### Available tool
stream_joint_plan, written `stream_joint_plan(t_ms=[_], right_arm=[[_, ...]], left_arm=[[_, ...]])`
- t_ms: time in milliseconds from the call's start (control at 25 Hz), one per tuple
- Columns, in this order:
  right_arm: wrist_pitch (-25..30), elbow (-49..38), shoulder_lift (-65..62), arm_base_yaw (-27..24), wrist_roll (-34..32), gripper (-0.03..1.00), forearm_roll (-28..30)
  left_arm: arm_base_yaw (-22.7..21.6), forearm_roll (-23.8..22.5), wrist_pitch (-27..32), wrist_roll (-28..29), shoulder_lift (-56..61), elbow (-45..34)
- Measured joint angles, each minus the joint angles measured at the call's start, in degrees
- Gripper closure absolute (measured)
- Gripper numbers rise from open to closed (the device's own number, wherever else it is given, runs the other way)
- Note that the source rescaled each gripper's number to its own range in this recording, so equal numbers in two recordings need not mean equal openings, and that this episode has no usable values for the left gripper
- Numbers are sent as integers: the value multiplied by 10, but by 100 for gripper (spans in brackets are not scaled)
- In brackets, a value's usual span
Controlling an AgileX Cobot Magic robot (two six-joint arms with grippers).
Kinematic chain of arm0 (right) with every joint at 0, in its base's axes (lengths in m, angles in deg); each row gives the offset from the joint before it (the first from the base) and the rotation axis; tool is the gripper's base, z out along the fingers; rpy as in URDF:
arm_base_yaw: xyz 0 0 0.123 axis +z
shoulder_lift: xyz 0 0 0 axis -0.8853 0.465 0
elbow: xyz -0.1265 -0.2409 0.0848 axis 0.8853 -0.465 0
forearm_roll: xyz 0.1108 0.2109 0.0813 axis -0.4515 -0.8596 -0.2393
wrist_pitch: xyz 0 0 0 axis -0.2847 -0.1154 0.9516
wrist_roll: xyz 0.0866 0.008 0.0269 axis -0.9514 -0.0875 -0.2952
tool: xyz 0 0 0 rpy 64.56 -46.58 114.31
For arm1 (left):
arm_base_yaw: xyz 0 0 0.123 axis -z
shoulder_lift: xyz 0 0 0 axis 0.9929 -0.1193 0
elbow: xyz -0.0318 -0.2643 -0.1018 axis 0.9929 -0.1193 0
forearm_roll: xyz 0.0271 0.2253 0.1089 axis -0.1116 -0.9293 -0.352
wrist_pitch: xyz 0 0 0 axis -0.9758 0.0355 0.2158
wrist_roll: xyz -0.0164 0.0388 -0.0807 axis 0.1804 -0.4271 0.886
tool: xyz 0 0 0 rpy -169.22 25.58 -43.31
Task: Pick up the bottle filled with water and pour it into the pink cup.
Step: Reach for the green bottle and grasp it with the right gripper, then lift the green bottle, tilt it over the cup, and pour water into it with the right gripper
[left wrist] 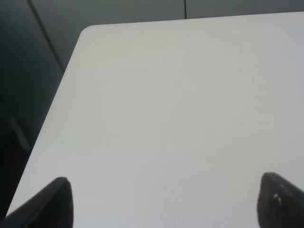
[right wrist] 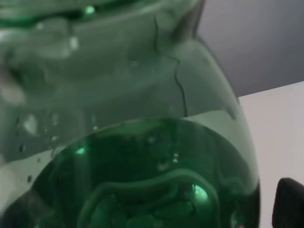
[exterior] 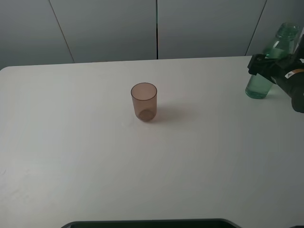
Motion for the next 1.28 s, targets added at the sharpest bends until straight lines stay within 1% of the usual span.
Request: stream_joint_plan(t_ms=[160, 400, 440, 480, 560, 600, 1280], right_arm=[[31, 28, 14, 0, 7, -3, -2], [37, 33, 16, 0, 14, -3, -2], [38, 33, 16, 0, 16, -1, -2], [38, 33, 16, 0, 19, 18, -2], [40, 33, 16, 0, 28, 90, -2], [39, 33, 16, 0, 28, 96, -5], [39, 33, 17, 0, 31, 96, -5]], left_arm=[[0, 0, 0, 0, 0, 0], [0, 0, 0, 0, 0, 0], [0, 0, 0, 0, 0, 0], [0, 0, 0, 0, 0, 0], [0, 0, 0, 0, 0, 0], [0, 0, 0, 0, 0, 0], [0, 0, 0, 0, 0, 0]])
